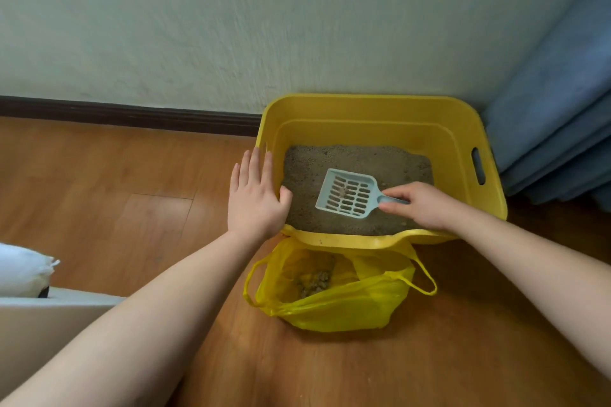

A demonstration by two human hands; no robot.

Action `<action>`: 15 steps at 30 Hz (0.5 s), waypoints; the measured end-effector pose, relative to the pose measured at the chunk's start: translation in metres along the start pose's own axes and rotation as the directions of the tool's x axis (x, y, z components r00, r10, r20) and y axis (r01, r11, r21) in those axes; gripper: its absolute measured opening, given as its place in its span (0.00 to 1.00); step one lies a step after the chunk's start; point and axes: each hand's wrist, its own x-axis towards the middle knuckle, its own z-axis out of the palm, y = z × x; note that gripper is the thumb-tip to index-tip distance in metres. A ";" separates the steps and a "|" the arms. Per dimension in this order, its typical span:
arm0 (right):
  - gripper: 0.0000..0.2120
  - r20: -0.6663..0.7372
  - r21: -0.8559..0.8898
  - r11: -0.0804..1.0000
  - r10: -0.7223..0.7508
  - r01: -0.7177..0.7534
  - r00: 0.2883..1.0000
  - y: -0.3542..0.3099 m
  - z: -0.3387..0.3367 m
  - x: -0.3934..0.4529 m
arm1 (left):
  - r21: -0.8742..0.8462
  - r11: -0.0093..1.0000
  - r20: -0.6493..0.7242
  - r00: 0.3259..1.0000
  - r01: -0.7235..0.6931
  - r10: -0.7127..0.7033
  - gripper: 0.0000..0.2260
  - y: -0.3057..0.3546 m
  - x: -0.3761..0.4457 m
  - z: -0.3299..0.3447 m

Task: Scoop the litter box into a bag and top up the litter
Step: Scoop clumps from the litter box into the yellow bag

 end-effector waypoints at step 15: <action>0.19 -0.044 -0.283 0.955 -0.111 0.094 0.993 -0.032 0.026 -0.071 | 0.002 1.000 -0.001 1.000 -0.028 0.028 0.31 -0.002 -0.003 0.002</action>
